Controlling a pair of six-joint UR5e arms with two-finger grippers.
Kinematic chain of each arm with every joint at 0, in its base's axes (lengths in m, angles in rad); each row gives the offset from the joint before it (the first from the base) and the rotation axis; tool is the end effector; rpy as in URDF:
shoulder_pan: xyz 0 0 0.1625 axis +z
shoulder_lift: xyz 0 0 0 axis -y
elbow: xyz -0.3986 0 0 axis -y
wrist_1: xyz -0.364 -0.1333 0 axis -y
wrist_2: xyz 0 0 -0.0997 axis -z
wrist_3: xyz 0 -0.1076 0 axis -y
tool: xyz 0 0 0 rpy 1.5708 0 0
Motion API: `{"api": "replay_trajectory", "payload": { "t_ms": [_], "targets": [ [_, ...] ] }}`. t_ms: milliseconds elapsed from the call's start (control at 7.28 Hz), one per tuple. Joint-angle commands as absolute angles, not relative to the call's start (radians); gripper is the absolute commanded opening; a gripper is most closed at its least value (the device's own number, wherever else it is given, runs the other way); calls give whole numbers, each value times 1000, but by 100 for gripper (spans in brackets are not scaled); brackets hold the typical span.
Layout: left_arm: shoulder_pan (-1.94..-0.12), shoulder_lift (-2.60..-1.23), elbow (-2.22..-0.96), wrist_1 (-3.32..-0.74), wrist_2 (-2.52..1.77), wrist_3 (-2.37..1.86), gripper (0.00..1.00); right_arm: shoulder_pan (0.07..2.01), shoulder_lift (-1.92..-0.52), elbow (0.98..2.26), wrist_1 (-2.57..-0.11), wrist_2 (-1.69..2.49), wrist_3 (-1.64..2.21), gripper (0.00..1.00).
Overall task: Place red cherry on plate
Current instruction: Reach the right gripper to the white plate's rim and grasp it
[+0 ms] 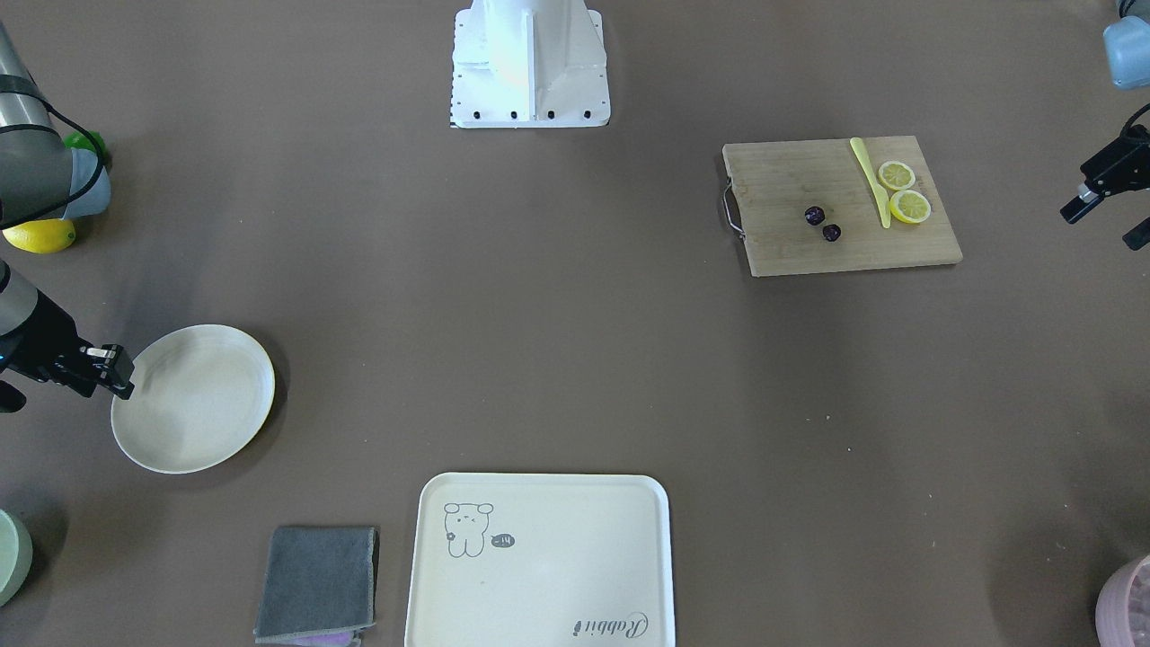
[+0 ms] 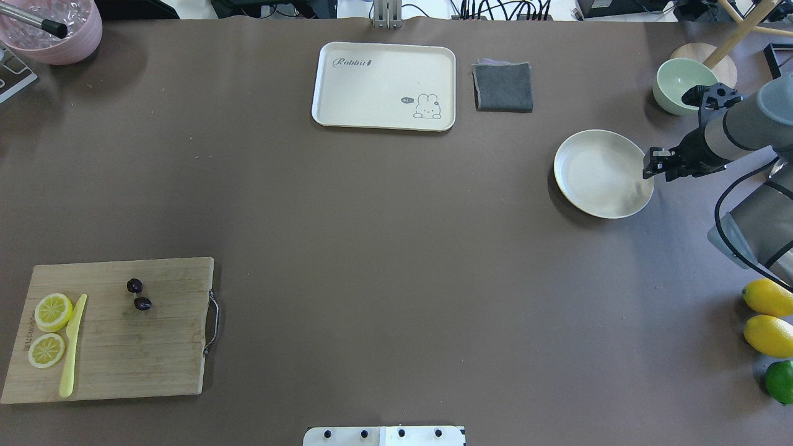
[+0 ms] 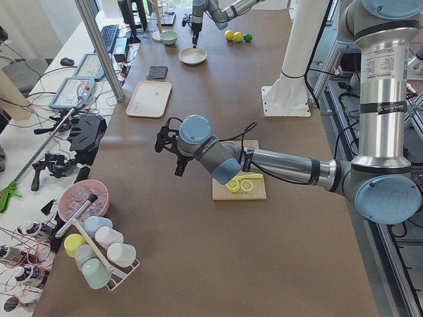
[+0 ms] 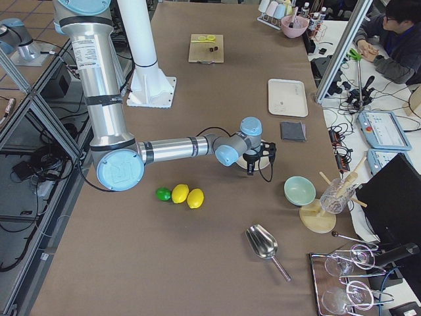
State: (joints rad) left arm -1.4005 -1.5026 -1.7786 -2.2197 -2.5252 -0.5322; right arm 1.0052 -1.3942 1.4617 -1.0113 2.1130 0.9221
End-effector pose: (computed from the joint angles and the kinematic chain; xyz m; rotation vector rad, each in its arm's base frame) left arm 0.0310 -0.4489 0.4827 0.3690 1.0905 0.0549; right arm -0.2387 -0.5212 0.5465 0.0950 -0.7996 0.1671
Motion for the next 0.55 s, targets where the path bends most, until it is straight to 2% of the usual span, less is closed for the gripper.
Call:
{"api": "replay_trajectory", "payload": {
  "t_ms": [0, 137, 275, 412],
  "targets": [
    [-1401, -1506, -1776, -2220, -2526, -532, 98, 980, -1393, 1460, -1009, 2106, 948, 28],
    [-1401, -1508, -1776, -2220, -2526, -532, 98, 976, -1394, 1459, -1011, 2094, 951, 12],
    [-1401, -1508, -1778, -2220, -2526, -534, 98, 973, -1394, 1462, -1009, 2086, 960, 0],
    [-1401, -1514, -1776, -2220, -2526, -534, 98, 973, -1384, 1477, -1011, 2088, 1000, 0]
  ]
}}
